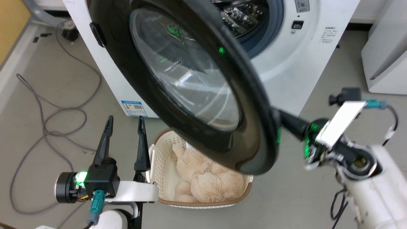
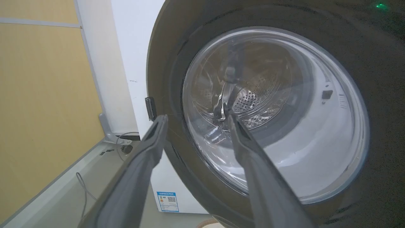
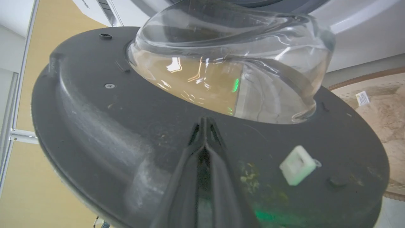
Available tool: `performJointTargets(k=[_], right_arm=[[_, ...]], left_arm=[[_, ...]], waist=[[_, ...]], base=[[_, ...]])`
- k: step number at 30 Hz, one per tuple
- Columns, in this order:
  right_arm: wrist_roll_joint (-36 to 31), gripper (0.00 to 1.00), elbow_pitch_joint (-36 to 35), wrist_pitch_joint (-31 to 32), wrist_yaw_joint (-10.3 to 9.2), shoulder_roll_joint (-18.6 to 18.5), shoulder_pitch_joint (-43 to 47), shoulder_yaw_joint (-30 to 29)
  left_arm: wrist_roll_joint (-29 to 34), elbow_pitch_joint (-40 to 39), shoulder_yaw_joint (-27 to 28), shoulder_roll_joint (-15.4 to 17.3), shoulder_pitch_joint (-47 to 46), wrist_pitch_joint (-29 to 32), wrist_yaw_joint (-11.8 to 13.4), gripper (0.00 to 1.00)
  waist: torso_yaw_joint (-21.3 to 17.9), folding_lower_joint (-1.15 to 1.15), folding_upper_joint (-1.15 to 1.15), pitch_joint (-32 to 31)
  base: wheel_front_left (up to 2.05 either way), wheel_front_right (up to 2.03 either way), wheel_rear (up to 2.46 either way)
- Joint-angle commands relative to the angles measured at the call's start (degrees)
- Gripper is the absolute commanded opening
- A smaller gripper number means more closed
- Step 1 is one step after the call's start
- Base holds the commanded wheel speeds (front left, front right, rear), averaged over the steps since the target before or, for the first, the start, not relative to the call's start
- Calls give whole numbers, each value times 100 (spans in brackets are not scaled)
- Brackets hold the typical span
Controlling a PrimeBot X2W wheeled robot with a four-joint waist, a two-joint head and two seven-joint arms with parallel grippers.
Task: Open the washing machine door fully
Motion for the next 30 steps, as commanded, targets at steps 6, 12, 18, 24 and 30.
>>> performJointTargets(k=[6,12,18,24,30], right_arm=[[35,0,-613,104,6,233,709,231],[31,0,-1056,156,6,405,1250,439],[-45,0,-1354,194,6,535,1700,687],[-162,0,-1529,89,6,638,1979,837],[-526,0,-1802,-533,6,642,2165,686]], left_arm=[[63,100,5,5,196,-30,8,100],[64,187,20,5,324,-30,14,100],[76,248,42,10,428,-30,20,100],[79,288,48,9,493,-30,39,100],[67,343,50,9,589,-30,58,100]], waist=[[4,0,0,-198],[20,0,0,-381],[32,0,0,-519],[34,0,0,-597],[-6,0,0,-739]], base=[[0,0,0],[0,0,0],[0,0,0],[0,0,0],[0,0,0]])
